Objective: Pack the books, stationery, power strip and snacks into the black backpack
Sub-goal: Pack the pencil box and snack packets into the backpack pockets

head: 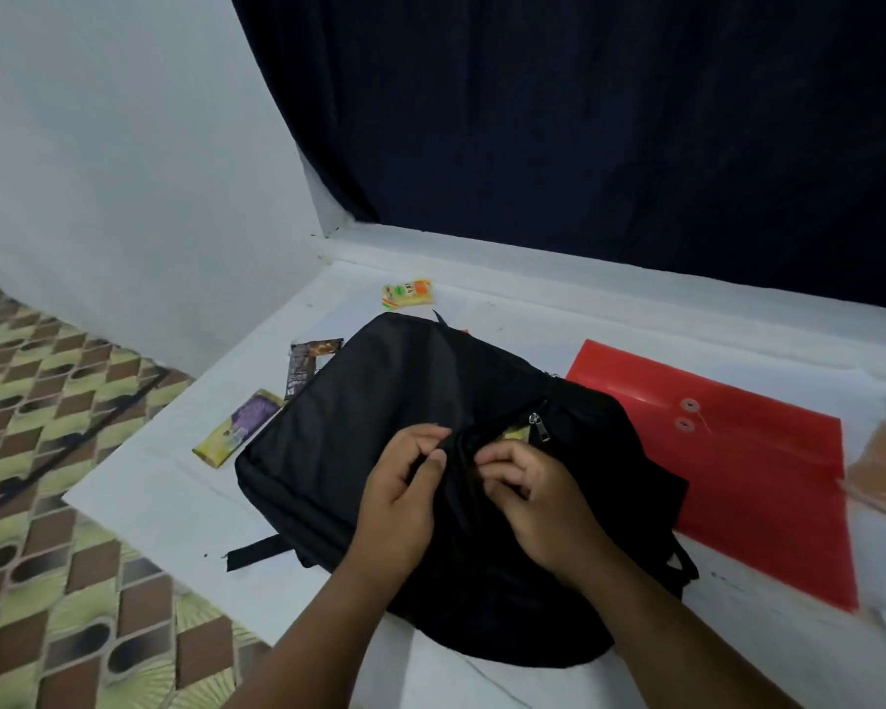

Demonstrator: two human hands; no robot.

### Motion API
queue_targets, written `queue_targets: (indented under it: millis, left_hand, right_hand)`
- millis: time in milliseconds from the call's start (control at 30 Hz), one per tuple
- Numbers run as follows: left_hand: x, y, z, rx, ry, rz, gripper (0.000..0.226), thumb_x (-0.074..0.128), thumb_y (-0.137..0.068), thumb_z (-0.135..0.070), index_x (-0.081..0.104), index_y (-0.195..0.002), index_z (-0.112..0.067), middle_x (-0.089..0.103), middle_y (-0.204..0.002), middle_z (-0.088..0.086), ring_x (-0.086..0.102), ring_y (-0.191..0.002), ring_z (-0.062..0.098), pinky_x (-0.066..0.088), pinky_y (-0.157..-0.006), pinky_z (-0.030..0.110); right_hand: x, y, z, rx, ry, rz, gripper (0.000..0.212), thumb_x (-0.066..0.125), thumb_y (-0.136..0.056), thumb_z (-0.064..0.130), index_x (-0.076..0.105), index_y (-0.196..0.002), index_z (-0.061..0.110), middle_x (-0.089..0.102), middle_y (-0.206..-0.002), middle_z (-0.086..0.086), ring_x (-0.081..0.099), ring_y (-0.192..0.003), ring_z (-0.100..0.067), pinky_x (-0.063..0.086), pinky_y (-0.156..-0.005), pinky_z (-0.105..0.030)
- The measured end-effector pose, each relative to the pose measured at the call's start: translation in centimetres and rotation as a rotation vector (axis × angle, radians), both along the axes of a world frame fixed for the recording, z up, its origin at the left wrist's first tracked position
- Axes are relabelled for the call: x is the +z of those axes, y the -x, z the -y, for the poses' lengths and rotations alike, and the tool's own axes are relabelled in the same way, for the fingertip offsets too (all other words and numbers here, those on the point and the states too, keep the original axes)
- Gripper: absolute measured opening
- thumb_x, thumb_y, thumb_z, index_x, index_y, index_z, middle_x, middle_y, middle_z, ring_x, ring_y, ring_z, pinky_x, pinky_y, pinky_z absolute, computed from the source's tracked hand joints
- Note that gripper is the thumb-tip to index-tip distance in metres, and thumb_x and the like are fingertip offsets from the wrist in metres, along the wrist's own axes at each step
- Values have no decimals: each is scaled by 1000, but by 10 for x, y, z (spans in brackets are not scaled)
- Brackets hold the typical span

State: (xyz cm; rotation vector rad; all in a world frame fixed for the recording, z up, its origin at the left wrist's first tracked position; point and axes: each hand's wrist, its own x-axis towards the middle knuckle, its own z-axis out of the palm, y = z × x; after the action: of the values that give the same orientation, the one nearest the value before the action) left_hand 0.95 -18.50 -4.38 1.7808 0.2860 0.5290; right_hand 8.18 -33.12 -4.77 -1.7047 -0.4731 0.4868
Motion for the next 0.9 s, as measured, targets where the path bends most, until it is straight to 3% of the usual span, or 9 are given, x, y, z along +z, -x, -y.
queue_targets:
  millis: [67, 167, 300, 400, 533, 733, 800, 833, 900]
  left_hand:
    - [0, 0, 0, -1, -42, -4, 16, 56, -93, -18, 69, -89, -11, 66, -112, -4, 61, -114, 17, 46, -100, 26]
    - [1, 2, 1, -7, -122, -8, 9, 66, -92, -12, 70, -88, -19, 66, -110, -9, 61, -113, 13, 43, -97, 17]
    - [8, 7, -6, -20, -90, -4, 15, 67, -93, -5, 70, -95, -20, 69, -106, -8, 63, -110, 12, 46, -96, 19]
    - [19, 11, -29, 41, -9, 37, 18, 66, -93, -1, 70, -97, -18, 71, -102, -6, 67, -102, 12, 49, -90, 19]
    - [25, 18, -86, 185, -143, 52, 20, 66, -93, -5, 70, -98, -24, 71, -100, -10, 67, -99, 11, 50, -88, 19]
    - [5, 31, -204, 344, -340, -59, 24, 62, -93, -6, 67, -93, -29, 68, -98, -18, 63, -98, 4, 48, -84, 19]
    - [-5, 33, -242, 344, -388, -139, 23, 64, -91, -6, 69, -97, -27, 70, -101, -14, 62, -101, 4, 43, -84, 16]
    - [-15, 33, -261, 340, -437, -224, 19, 66, -91, -10, 70, -107, -21, 71, -109, -5, 61, -109, 13, 43, -88, 23]
    - [-33, 31, -292, 312, -592, -462, 42, 68, -91, -33, 63, -129, -15, 63, -131, 6, 50, -125, 30, 41, -99, 41]
  right_hand:
    - [-1, 1, 6, -26, 7, -10, 28, 56, -93, -5, 66, -99, 20, 76, -93, 4, 70, -90, -7, 50, -84, -21]
    - [4, 5, 13, -266, -51, 101, 30, 53, -88, -12, 67, -87, 15, 76, -85, 3, 70, -84, -7, 51, -83, -26]
    - [23, 10, 14, -463, -83, 292, 36, 51, -86, -12, 67, -81, 20, 71, -85, 11, 67, -84, -8, 52, -80, -24]
    - [38, 13, -7, -430, -106, 418, 36, 53, -85, -13, 68, -83, 20, 70, -86, 13, 67, -86, -9, 51, -79, -18]
    - [47, 18, -52, -307, -118, 470, 29, 59, -86, -9, 69, -88, 18, 69, -83, 9, 65, -76, -11, 48, -68, -13]
    - [48, 32, -144, -196, -64, 440, 26, 63, -87, -2, 69, -92, 23, 65, -80, 9, 59, -69, -15, 50, -62, -20]
    - [47, 37, -176, -153, -41, 447, 25, 63, -87, -1, 69, -93, 22, 64, -84, 13, 58, -71, -13, 47, -64, -15]
    - [47, 38, -192, -134, -25, 456, 25, 63, -87, -1, 69, -95, 22, 64, -86, 14, 58, -73, -13, 46, -65, -13]
    - [46, 41, -224, -117, 11, 459, 26, 63, -86, -1, 69, -97, 22, 62, -86, 15, 57, -74, -11, 44, -67, -10]
